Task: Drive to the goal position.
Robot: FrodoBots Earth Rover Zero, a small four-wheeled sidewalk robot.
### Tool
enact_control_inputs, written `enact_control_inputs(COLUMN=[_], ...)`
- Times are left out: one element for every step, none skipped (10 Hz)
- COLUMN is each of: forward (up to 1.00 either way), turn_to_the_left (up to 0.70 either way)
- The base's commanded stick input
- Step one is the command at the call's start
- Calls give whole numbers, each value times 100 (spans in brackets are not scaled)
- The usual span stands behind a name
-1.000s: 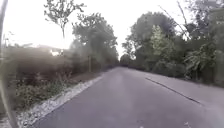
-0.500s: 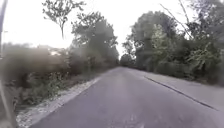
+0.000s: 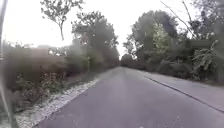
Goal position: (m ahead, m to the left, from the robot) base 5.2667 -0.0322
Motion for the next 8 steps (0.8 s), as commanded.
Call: enact_control_inputs(forward=[70,70,70,70,70,70,70,70], turn_to_the_left=[1,1,0,-34,-29,-6,0,1])
